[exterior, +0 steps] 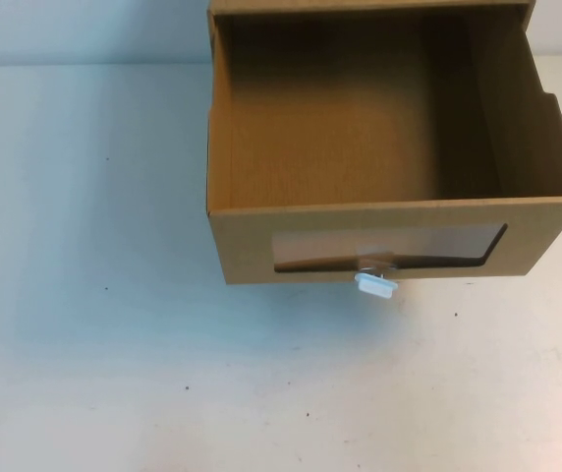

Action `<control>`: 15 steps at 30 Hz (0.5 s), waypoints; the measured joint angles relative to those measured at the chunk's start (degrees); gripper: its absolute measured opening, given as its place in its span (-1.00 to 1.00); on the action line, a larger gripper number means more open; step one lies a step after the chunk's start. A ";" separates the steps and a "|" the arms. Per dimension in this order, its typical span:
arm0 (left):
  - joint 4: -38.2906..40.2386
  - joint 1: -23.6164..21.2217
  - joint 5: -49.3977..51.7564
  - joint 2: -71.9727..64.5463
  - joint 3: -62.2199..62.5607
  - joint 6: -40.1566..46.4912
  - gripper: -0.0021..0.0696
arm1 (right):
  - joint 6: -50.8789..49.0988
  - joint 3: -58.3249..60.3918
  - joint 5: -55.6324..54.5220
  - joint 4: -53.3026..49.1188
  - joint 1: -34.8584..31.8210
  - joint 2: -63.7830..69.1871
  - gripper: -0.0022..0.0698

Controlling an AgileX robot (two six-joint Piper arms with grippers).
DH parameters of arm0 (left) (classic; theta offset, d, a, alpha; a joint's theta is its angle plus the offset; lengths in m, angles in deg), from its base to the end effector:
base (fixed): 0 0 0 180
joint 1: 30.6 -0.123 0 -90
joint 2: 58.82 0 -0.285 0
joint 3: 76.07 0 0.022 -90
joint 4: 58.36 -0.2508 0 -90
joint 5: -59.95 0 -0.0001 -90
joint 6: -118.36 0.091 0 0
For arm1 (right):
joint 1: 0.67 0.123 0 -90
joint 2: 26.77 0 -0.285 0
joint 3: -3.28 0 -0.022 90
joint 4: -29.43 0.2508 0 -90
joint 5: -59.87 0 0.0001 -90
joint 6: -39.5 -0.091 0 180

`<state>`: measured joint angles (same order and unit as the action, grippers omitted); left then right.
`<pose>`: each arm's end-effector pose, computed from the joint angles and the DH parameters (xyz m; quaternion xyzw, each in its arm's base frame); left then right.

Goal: Open the shoe box
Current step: 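Pull the top drawer of the cardboard box fully open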

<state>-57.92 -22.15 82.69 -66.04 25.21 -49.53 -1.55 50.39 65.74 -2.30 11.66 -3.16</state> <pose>0.0514 -0.0079 0.1693 0.1430 0.7998 0.0153 0.5828 0.0562 0.0072 0.3631 0.0058 0.6138 0.1329 0.7781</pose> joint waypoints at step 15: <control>0.00 0.00 0.03 0.14 0.00 -0.09 -0.96 | 51.65 28.89 2.42 43.14 -6.34 -16.28 -0.98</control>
<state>-57.92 -22.15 82.72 -65.90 25.21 -49.62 50.10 79.28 68.16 40.84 5.32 -19.43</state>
